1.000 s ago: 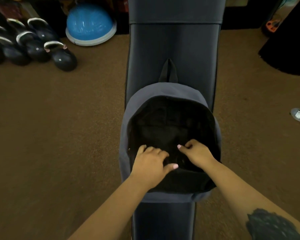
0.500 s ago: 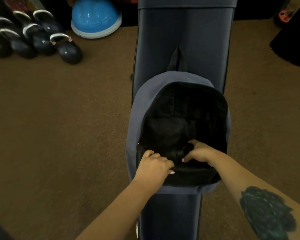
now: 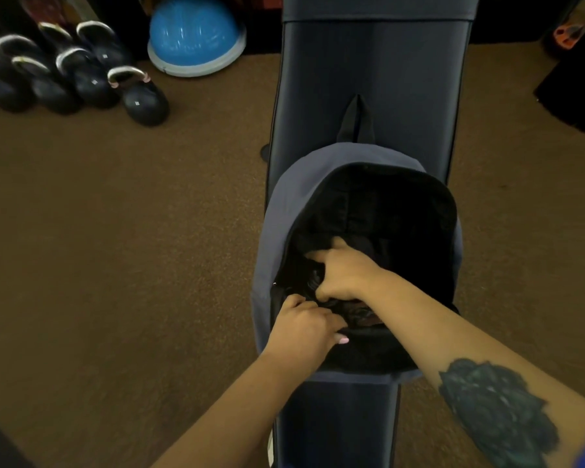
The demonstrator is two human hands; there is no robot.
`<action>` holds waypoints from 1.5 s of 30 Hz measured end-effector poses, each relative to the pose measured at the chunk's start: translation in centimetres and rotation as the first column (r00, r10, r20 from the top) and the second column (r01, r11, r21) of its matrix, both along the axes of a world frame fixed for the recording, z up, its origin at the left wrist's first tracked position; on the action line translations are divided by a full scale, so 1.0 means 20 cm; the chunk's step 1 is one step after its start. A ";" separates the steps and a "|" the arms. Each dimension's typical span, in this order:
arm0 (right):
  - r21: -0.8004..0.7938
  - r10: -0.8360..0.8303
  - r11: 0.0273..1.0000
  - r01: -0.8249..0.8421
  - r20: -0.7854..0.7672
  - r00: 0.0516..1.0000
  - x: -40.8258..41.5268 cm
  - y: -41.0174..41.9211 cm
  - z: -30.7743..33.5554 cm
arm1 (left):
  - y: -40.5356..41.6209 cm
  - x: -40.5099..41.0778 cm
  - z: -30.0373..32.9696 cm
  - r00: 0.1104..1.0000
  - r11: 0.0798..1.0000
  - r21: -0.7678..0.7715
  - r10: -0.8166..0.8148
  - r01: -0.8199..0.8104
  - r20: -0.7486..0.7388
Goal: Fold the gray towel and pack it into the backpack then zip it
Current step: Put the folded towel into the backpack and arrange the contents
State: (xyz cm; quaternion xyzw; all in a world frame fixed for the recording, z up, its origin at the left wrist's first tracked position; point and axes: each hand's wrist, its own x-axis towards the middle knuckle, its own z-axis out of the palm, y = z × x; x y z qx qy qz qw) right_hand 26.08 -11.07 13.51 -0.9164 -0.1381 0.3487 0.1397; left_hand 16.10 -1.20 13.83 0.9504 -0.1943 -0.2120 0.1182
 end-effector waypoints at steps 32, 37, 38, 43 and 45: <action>-0.363 -0.132 0.931 0.032 -0.254 0.958 -0.07 -0.39 -0.47 | 0.01 0.32 -0.08 0.935 0.928 -0.113 0.351 -0.355 -0.048; -0.385 -0.059 0.923 -0.025 -0.205 0.977 -0.07 -0.40 -0.50 | 0.06 0.34 -0.07 0.954 0.933 -0.195 0.292 -0.301 -0.073; -0.380 -0.037 0.924 -0.036 -0.184 0.982 -0.07 -0.41 -0.51 | 0.07 0.35 -0.08 0.953 0.933 -0.199 0.291 -0.301 -0.078; -0.281 -0.046 0.960 -0.005 -0.174 0.984 -0.07 -0.45 -0.50 | 0.06 0.38 -0.09 0.958 0.946 -0.160 0.269 -0.282 -0.098; -0.265 -0.063 0.964 0.009 -0.194 0.979 -0.07 -0.45 -0.48 | 0.06 0.39 -0.10 0.960 0.949 -0.158 0.259 -0.274 -0.109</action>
